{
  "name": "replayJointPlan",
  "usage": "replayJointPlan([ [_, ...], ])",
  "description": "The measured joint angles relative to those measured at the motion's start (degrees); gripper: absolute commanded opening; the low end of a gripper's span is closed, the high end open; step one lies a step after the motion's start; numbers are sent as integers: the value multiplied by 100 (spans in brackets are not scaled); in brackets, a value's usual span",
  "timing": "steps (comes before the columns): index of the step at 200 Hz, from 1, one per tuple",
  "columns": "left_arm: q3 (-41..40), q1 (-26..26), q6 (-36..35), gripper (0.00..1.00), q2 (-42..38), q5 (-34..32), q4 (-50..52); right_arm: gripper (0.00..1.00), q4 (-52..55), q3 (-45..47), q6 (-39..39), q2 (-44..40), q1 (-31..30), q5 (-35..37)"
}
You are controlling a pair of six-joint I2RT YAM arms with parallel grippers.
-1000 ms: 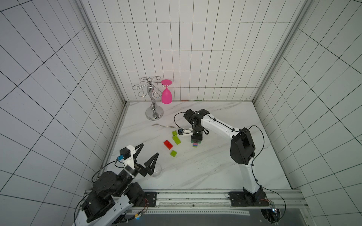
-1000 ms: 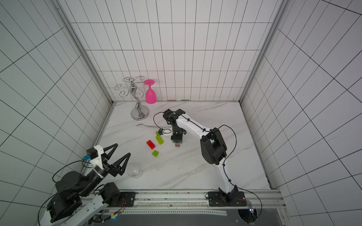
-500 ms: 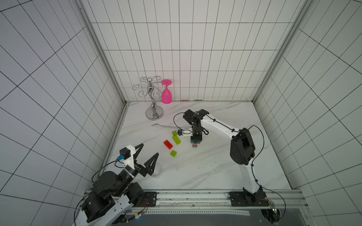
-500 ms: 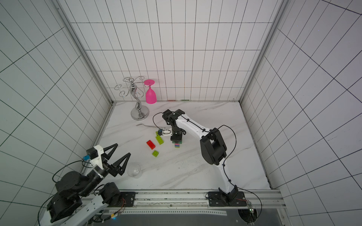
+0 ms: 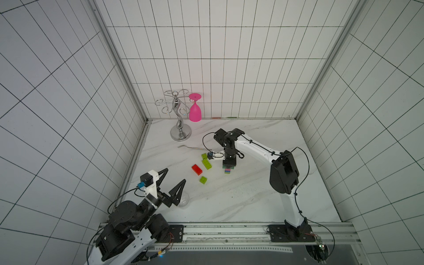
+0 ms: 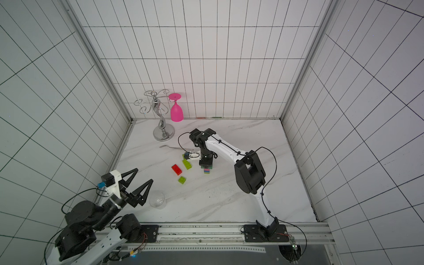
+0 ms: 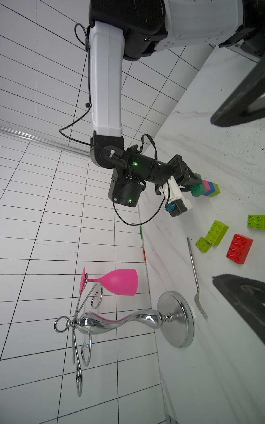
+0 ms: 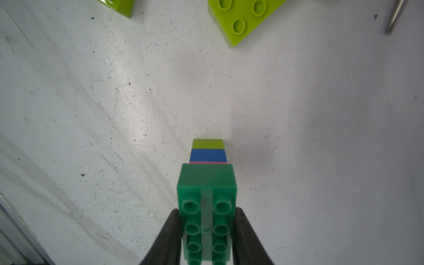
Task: Assemble a spoon with lego
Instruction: Assemble the lego brick with the lego brick.
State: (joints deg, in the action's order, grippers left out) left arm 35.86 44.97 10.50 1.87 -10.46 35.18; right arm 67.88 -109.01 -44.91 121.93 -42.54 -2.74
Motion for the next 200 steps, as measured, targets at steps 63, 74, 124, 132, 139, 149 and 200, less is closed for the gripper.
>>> replayJointPlan([
  [63,0,0,0,99,0,0,0,25,-46,74,2,-61,-39,90],
  [74,0,-2,0,99,0,-2,0,25,-48,105,2,-61,-44,98],
  [124,0,0,0,99,0,0,2,26,-66,127,4,-59,-76,133],
  [132,0,0,0,99,0,0,2,26,-76,136,4,-59,-79,140],
  [139,0,0,0,99,0,0,2,26,-85,146,4,-59,-85,153],
  [149,0,0,0,99,0,0,2,26,-92,149,7,-59,-101,184],
  [200,0,-2,0,99,0,0,4,25,-129,149,35,-59,-138,260],
])
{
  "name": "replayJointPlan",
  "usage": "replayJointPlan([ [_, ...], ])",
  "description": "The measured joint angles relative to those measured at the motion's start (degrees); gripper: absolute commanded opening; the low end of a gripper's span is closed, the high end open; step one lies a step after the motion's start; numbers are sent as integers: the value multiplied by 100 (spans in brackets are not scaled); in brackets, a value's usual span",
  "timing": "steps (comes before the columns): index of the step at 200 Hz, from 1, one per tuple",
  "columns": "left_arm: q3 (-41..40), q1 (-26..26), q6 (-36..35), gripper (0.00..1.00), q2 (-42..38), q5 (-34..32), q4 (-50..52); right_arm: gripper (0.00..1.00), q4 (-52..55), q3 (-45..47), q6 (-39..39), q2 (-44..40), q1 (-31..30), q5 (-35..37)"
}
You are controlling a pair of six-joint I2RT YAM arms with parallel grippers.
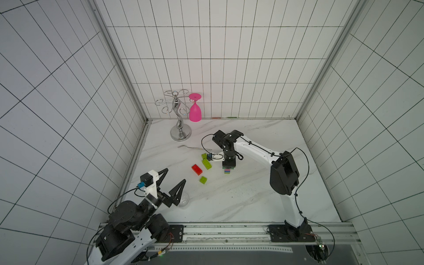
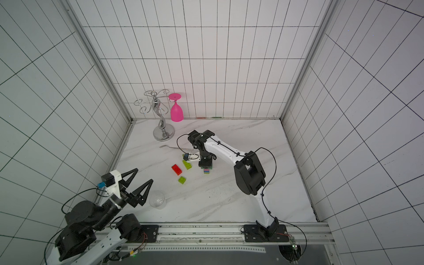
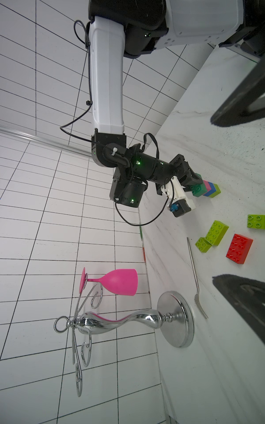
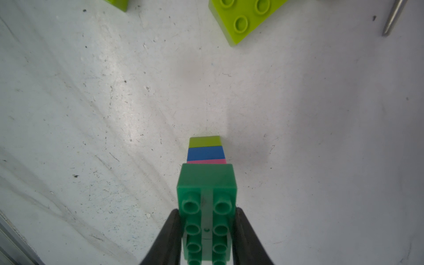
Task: Assemble a spoon with lego
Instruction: Assemble the lego brick with the lego brick.
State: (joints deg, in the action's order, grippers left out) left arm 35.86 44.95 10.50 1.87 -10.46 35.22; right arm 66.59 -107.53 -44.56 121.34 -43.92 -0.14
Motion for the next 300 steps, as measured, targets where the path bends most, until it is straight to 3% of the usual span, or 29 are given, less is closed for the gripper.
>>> replayJointPlan([
  [300,0,2,0,99,0,-2,20,25,264,-332,-581,4,2,-109],
])
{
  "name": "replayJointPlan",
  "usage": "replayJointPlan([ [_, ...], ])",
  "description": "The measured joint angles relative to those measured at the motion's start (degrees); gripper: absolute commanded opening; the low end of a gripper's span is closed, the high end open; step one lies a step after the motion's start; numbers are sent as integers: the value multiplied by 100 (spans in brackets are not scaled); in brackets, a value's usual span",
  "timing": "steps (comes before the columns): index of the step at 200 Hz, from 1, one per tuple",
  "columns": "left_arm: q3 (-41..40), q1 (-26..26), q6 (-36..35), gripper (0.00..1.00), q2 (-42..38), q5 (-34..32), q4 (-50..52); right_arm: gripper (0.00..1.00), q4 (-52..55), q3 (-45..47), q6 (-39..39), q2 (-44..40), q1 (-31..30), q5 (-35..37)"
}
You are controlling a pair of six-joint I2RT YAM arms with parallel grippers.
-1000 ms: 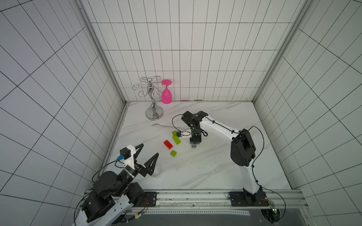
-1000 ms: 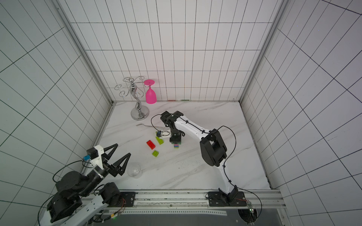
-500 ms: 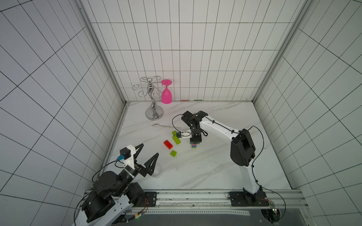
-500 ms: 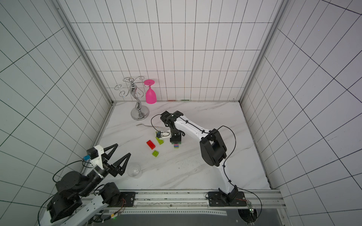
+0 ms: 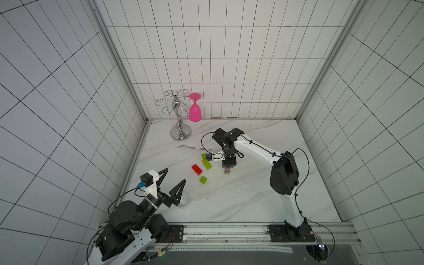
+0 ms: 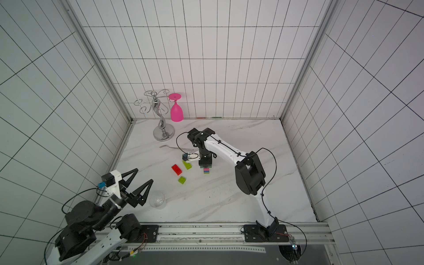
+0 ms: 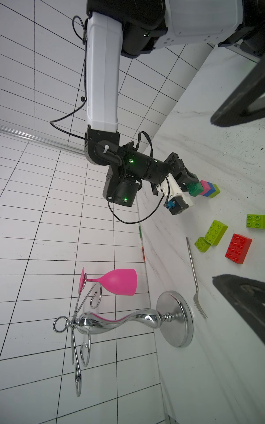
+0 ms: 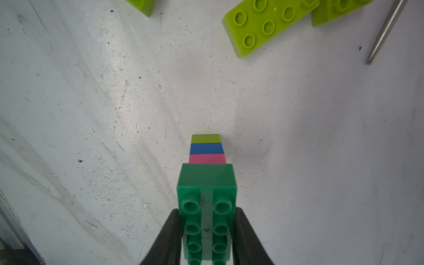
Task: Assemble a spoon with lego
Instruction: Assemble the lego brick with the lego brick.
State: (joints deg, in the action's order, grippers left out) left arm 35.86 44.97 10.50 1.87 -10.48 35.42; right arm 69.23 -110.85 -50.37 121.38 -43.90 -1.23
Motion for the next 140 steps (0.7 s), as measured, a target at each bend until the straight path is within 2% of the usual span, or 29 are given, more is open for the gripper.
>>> replayJointPlan([
  [140,0,0,0,99,0,2,0,24,55,-146,46,278,0,48],
])
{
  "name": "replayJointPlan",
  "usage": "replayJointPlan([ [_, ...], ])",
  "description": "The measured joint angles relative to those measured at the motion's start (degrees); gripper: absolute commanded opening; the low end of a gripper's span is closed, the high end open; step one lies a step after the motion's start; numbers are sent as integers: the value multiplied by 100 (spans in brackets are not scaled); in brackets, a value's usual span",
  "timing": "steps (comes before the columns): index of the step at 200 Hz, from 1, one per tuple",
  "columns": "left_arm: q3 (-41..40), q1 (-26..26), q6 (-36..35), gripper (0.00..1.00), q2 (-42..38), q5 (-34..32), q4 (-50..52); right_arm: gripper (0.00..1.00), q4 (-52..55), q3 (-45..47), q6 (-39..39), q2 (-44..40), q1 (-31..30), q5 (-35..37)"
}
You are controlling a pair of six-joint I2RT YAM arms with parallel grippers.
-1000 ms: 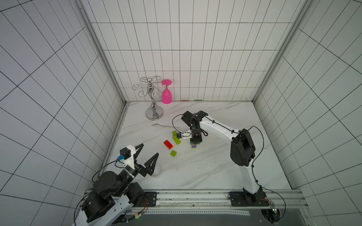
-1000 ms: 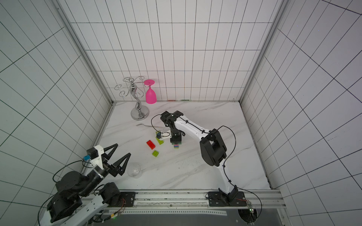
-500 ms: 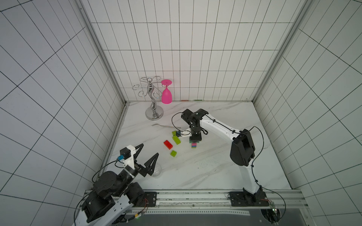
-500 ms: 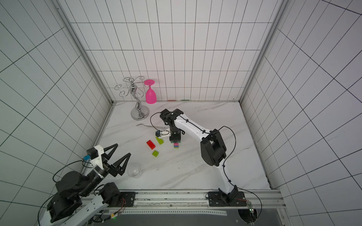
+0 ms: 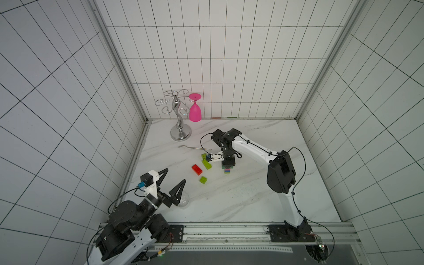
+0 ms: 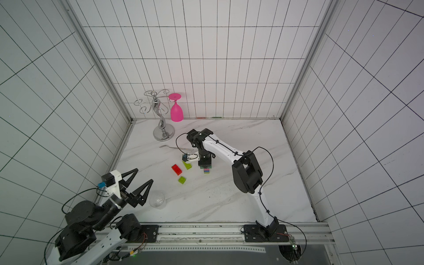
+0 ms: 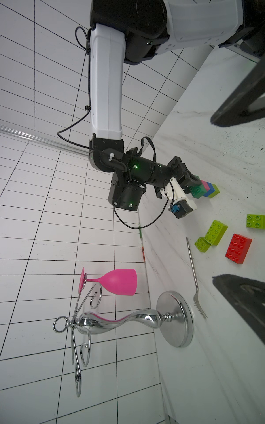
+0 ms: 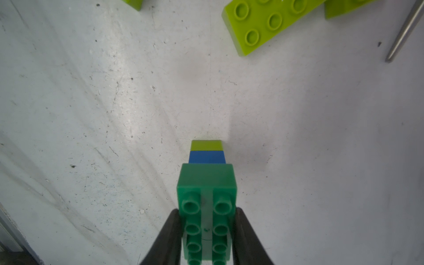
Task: Assemble a spoon with lego
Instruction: Assemble the lego brick with the lego brick.
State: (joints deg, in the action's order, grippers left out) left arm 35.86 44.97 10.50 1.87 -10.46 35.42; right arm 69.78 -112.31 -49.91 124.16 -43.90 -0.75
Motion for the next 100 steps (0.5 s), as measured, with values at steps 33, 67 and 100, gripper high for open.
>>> replayJointPlan([
  [33,0,0,0,99,0,0,0,24,-2,0,13,-2,0,-2],
  [67,0,0,0,99,0,0,0,24,-13,4,20,-17,0,-2],
  [100,0,0,0,99,0,0,0,24,-24,11,39,-48,2,4],
])
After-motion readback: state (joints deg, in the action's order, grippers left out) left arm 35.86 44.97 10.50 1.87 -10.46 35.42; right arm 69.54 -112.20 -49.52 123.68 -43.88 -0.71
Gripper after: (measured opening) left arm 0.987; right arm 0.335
